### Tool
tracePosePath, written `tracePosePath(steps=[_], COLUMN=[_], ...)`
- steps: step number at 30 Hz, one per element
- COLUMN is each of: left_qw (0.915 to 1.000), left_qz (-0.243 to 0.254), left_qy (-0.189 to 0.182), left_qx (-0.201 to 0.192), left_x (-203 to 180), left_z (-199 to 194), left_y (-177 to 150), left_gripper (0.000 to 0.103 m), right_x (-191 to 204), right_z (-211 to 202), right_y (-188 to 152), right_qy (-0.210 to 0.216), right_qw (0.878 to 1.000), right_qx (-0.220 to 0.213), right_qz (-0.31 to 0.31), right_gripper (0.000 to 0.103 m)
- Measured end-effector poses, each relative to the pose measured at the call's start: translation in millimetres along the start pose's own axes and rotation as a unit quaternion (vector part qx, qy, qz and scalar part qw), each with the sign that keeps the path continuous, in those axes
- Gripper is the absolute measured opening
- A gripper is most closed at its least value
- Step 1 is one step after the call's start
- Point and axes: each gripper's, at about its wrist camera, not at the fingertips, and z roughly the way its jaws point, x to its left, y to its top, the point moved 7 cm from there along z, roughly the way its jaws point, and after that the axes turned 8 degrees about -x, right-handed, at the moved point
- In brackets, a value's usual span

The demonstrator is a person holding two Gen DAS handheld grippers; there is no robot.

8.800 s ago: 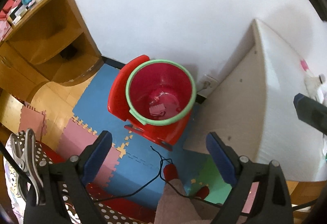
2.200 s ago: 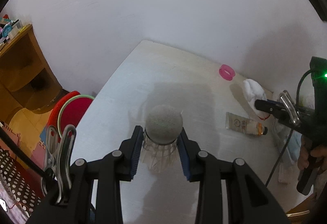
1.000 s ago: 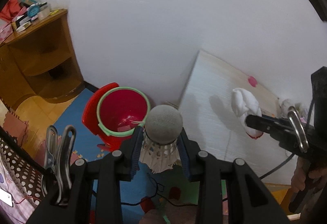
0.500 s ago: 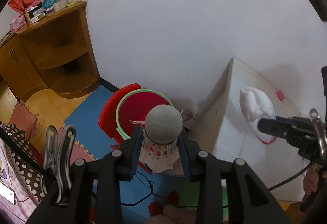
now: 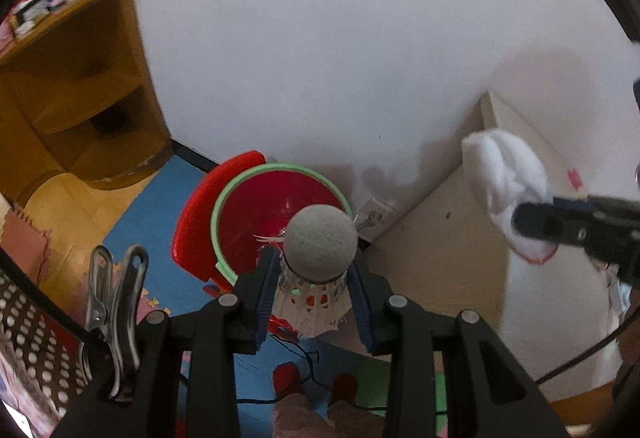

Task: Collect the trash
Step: 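Carry the shuttlecock and white sock with both tools over the red bucket, then open the left tool and right tool to drop shuttlecock and sock into bucket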

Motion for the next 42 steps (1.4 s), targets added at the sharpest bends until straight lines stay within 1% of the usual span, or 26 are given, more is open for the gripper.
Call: tracePosePath(steps=[3, 10, 19, 21, 22, 24, 27, 32, 37, 42], left_qw=[0.9998, 0.9984, 0.9958, 0.9952, 0.9948, 0.9940, 0.9929, 0.9937, 0.9946, 0.9949], left_qz=[0.013, 0.025, 0.044, 0.051, 0.054, 0.058, 0.066, 0.052, 0.031, 0.026], left_qy=[-0.009, -0.026, -0.035, -0.023, -0.019, -0.023, -0.027, -0.023, -0.015, -0.004], left_qx=[0.015, 0.044, 0.072, 0.080, 0.084, 0.089, 0.095, 0.096, 0.098, 0.097], left_x=[9.7, 30.8, 42.2, 45.3, 46.0, 45.7, 45.0, 51.2, 63.3, 68.3], left_z=[24.0, 75.4, 127.7, 136.6, 140.2, 145.7, 150.1, 152.9, 145.0, 139.6], left_y=[-1.9, -4.3, -9.9, -11.9, -13.0, -13.7, -14.1, -10.2, -10.1, -10.4], left_gripper=[0.036, 0.036, 0.036, 0.043, 0.045, 0.049, 0.052, 0.052, 0.052, 0.052], right_x=[-7.0, -17.3, -26.7, -29.8, -32.9, -36.3, -39.0, -40.9, -40.9, -39.1], right_z=[19.4, 61.3, 95.9, 101.0, 101.7, 106.0, 111.0, 116.6, 126.5, 142.4], right_y=[5.7, 11.1, 11.4, 9.9, 8.6, 7.1, 7.7, 8.2, 10.6, 11.6], right_qy=[-0.022, -0.043, -0.062, -0.066, -0.067, -0.068, -0.071, -0.073, -0.071, -0.068], right_qw=[1.000, 0.998, 0.995, 0.994, 0.993, 0.992, 0.992, 0.990, 0.989, 0.988], right_qx=[0.006, 0.029, 0.055, 0.060, 0.062, 0.066, 0.069, 0.074, 0.085, 0.098], right_qz=[0.008, 0.039, 0.060, 0.067, 0.071, 0.080, 0.085, 0.092, 0.096, 0.099], right_gripper=[0.015, 0.015, 0.015, 0.015, 0.015, 0.015, 0.015, 0.015, 0.015, 0.015])
